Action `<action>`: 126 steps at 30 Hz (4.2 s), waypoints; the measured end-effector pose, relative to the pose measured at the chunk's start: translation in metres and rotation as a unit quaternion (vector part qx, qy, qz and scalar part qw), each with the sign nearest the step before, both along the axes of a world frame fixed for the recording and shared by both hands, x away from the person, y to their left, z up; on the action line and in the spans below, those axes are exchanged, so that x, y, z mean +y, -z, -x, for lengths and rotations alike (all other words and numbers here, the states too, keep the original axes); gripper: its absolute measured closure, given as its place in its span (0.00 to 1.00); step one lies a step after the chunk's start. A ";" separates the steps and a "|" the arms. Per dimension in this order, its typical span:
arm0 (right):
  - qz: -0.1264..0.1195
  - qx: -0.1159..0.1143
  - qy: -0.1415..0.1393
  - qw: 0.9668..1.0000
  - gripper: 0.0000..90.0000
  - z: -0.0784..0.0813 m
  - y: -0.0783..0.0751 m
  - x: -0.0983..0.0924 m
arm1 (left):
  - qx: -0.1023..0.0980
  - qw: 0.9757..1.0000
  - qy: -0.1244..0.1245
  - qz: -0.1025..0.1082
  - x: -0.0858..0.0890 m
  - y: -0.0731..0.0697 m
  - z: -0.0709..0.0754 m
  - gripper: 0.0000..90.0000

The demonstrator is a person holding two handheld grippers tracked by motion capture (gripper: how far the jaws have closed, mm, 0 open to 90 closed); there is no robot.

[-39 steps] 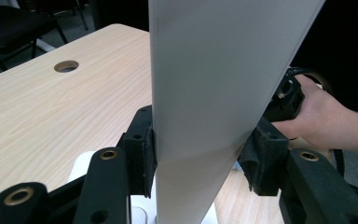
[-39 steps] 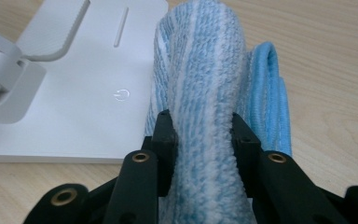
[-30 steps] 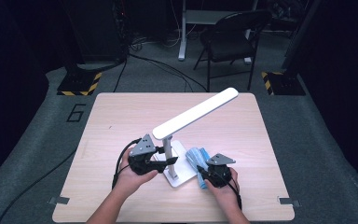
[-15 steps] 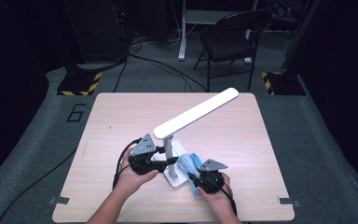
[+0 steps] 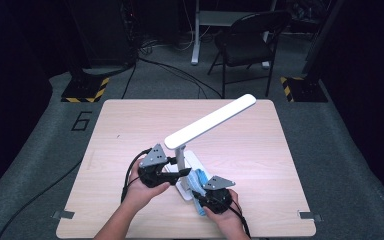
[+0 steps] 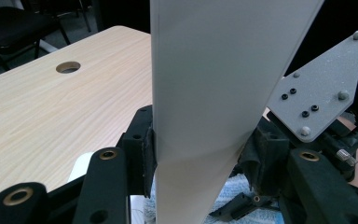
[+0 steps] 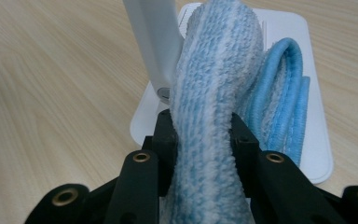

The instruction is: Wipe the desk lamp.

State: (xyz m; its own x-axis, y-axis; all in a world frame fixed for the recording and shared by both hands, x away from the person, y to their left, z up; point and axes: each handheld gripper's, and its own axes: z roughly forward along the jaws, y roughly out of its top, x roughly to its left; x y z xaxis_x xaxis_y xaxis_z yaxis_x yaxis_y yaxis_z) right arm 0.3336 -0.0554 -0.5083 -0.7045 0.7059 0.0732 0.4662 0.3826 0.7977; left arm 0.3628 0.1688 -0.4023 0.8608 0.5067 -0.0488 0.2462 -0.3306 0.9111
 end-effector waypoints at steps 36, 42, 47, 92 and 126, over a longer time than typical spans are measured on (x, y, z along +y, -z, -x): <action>-0.006 -0.023 0.058 0.998 0.76 -0.018 -0.017 -0.034 | 0.000 0.999 0.039 -0.003 -0.003 -0.001 0.000 0.57; -0.011 -0.023 0.042 0.999 0.76 -0.018 -0.023 -0.027 | -0.001 0.999 0.048 0.001 -0.004 -0.001 0.000 0.57; -0.004 -0.011 0.028 1.000 0.76 -0.020 -0.023 -0.020 | -0.005 1.000 0.021 0.012 0.002 0.000 0.002 0.56; 0.005 0.009 -0.033 0.999 0.79 -0.008 -0.017 0.005 | -0.002 1.000 0.016 0.025 0.019 0.001 0.011 0.57; -0.026 0.007 -0.051 0.998 0.79 -0.005 -0.047 0.007 | 0.008 1.000 0.015 0.019 0.022 -0.001 0.012 0.57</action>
State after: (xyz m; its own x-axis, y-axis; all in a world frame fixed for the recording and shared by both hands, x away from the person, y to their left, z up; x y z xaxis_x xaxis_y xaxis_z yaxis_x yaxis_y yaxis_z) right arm 0.3386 -0.0485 -0.4612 -0.7712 0.6254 0.1184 0.4382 0.3867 0.8114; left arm 0.3506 0.1904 -0.4014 0.8743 0.4787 -0.0806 0.2508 -0.3033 0.9193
